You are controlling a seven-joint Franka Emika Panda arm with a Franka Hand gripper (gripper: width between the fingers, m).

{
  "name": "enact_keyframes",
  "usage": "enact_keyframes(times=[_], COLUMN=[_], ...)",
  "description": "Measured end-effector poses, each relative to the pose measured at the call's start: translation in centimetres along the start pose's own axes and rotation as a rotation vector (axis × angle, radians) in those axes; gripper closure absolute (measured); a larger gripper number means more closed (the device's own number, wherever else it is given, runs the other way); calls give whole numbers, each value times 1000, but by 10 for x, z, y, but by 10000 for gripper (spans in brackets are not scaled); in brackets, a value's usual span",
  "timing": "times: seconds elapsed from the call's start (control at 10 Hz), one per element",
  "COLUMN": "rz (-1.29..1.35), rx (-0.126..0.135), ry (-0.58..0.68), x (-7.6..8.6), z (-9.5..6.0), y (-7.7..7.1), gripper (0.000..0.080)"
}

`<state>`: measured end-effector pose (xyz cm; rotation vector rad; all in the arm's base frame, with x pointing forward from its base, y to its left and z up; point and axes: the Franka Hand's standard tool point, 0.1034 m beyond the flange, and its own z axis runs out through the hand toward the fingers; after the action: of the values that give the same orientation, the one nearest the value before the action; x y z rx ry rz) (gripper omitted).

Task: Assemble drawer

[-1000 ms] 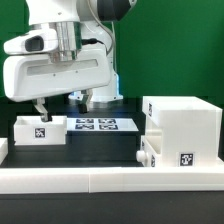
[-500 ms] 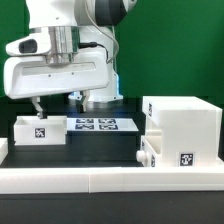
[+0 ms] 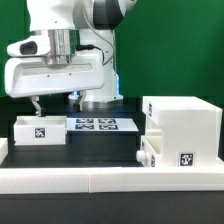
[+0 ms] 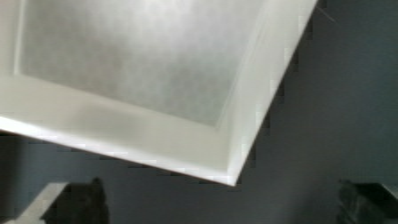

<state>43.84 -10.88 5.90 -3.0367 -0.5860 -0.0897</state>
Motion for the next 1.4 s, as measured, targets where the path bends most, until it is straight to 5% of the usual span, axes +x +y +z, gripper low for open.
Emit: enact_keyframes(times=[0.4,0.8,1.4], rz=[79,101,82], rx=[-10,-25,-28], ry=[12,23,25], x=[4,-30,-48], z=[3,27,52], y=[-8,-24,-25], gripper=[151,151,151])
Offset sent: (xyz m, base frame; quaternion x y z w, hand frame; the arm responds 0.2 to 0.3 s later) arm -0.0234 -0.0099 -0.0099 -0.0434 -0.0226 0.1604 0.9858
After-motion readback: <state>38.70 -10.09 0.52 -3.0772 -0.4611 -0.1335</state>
